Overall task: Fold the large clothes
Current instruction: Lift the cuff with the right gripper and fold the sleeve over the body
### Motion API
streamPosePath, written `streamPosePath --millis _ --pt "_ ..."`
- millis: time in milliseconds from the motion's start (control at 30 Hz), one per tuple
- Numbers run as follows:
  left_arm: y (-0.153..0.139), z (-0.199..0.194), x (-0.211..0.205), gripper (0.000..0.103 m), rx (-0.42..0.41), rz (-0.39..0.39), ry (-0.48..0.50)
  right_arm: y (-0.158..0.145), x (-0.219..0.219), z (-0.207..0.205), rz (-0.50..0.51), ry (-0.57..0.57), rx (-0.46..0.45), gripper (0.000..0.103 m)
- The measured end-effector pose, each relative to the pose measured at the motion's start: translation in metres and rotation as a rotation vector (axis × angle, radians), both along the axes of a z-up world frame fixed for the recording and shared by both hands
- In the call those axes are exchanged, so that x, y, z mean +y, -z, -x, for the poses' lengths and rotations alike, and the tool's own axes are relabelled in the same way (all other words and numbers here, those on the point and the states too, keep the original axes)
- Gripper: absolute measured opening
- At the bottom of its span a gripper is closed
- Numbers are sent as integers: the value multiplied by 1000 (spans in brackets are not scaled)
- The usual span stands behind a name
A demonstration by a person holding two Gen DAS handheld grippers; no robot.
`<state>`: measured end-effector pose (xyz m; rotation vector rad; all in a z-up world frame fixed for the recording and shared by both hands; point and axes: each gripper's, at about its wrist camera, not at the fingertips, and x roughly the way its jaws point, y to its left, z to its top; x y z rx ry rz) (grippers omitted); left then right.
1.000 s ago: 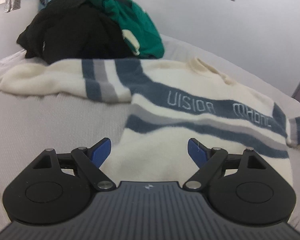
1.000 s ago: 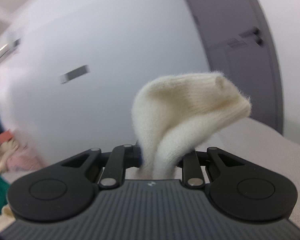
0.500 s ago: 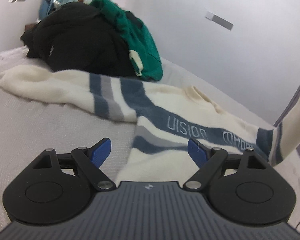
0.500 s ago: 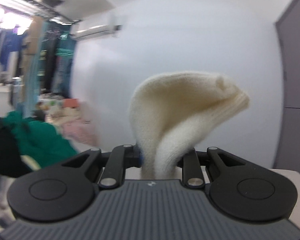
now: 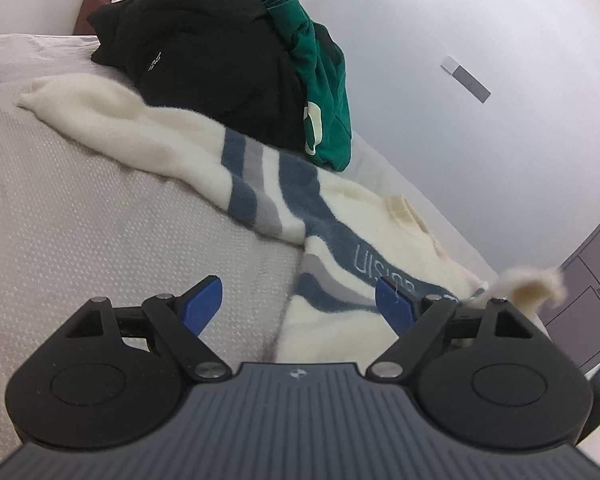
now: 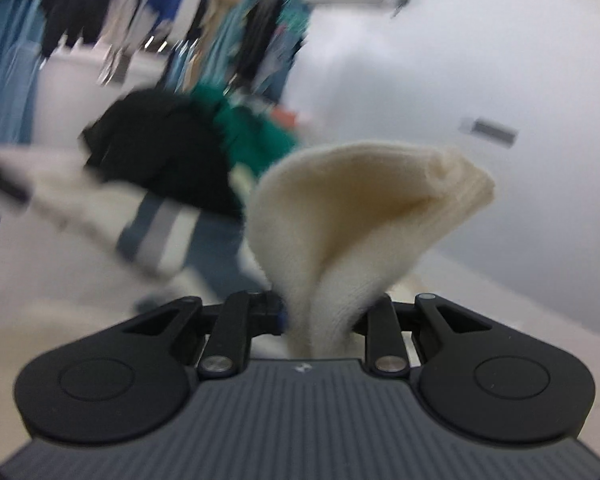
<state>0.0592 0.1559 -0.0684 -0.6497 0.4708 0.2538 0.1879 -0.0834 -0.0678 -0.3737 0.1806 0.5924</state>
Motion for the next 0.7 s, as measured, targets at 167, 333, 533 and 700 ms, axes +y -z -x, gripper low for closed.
streamPosePath --millis 167,333,533,700 --pt "7 -14 -2 87 16 -18 5 37 9 -2 83 -18 85 25" --pt "15 -29 -1 87 32 -18 -4 40 14 -7 90 -38 132 28" --pt "17 -32 -3 87 26 -24 -4 40 11 5 49 -111 171 79" --pt "14 -28 -3 87 -2 -5 -3 31 7 17 -11 -161 263 79"
